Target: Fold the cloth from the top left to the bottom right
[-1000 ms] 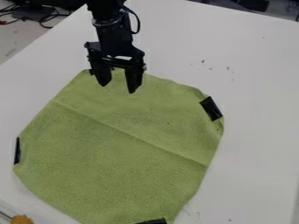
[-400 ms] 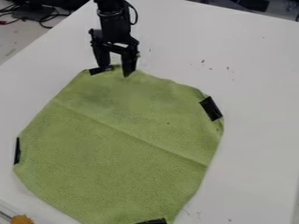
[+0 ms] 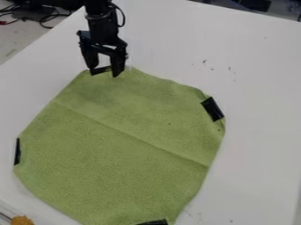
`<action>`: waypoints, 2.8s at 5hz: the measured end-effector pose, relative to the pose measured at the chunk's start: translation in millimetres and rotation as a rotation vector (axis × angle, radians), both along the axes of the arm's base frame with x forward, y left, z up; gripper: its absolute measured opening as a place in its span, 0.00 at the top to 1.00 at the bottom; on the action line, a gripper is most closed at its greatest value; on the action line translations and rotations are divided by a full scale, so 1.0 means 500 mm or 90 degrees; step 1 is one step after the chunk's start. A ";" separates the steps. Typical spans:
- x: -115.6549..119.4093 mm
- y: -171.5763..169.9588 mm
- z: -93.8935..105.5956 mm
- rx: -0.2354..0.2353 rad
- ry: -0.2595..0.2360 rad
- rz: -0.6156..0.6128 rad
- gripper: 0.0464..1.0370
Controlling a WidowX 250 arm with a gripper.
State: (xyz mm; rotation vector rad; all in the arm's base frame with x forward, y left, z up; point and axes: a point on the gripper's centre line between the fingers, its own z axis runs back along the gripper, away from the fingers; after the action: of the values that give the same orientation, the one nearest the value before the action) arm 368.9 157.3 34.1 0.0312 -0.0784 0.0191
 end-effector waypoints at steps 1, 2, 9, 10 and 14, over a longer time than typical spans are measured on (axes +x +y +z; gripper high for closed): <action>0.036 0.026 -0.026 -0.004 -0.002 -0.024 0.04; 0.079 0.058 -0.045 -0.009 0.001 -0.044 0.04; 0.076 0.052 -0.044 -0.012 0.024 -0.081 0.98; 0.080 0.041 0.004 0.031 0.011 -0.084 0.98; -0.093 -0.208 0.167 0.038 -0.055 -0.033 0.98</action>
State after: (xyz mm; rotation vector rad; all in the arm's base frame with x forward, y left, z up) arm 322.2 53.3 117.6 0.0887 -0.1659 -0.0333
